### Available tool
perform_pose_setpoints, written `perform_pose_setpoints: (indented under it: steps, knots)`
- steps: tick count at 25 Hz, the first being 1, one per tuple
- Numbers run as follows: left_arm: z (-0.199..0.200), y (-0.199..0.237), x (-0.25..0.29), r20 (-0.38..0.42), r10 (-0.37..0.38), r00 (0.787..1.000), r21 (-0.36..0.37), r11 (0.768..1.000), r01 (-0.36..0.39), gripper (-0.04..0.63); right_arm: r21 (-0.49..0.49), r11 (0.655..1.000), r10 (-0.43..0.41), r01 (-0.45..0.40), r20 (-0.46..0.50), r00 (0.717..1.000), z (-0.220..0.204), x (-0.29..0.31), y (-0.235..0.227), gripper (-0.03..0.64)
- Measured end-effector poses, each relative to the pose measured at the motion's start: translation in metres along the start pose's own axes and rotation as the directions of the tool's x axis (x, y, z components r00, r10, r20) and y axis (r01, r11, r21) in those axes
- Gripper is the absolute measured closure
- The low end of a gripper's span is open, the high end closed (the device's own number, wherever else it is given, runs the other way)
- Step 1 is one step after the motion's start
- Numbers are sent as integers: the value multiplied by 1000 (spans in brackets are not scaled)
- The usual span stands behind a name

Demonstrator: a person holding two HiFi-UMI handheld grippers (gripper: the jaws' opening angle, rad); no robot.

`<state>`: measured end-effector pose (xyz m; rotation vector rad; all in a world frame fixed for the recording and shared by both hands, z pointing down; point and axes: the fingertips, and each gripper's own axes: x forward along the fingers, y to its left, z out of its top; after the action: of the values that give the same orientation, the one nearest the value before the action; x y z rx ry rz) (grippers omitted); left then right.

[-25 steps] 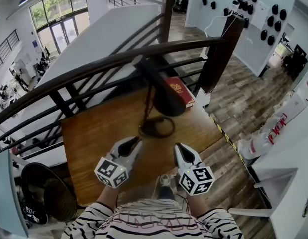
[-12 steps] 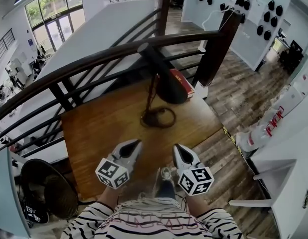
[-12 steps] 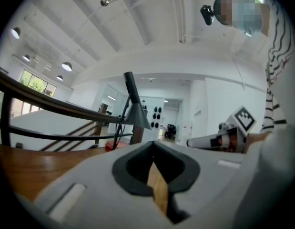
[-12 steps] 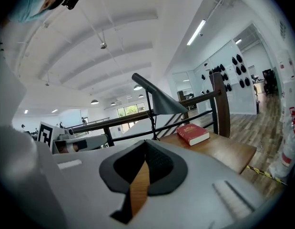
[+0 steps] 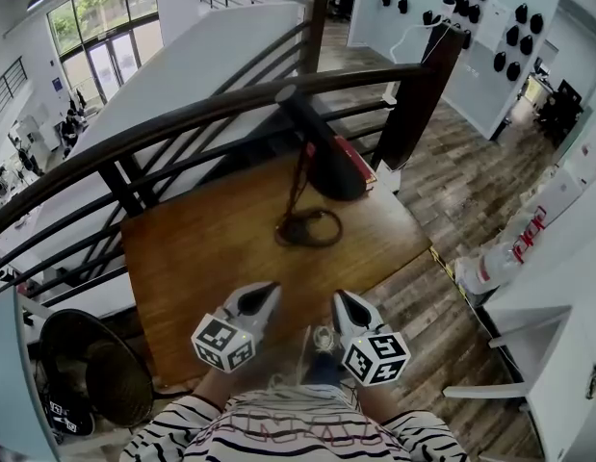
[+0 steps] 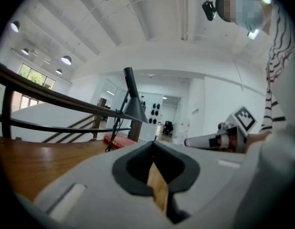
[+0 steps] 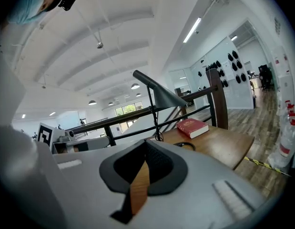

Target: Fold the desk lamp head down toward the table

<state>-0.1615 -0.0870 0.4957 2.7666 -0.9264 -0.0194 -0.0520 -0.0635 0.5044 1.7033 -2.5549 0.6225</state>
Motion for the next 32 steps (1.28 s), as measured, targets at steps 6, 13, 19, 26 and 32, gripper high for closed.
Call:
perform_pose_setpoints:
  steps: [6, 13, 19, 26, 32]
  knots:
    - [-4, 1, -10, 0, 29, 1000, 2, 1000, -29, 592, 4, 999, -47, 47, -10, 999, -9, -5, 2, 616]
    - [-10, -1, -13, -18, 19, 1000, -1, 1000, -19, 592, -2, 997, -73, 73, -29, 997, -17, -8, 2, 616]
    - [-10, -3, -18, -30, 8, 1000, 12, 1000, -8, 593, -1, 997, -77, 77, -29, 997, -18, -9, 7, 617]
    - [-11, 2, -21, -30, 11, 999, 13, 1000, -11, 592, -2, 996, -84, 84, -26, 996, -18, -7, 9, 616]
    - [-10, 1, -22, -27, 11, 1000, 11, 1000, -11, 592, -3, 996, -84, 84, -24, 996, -17, -8, 11, 617]
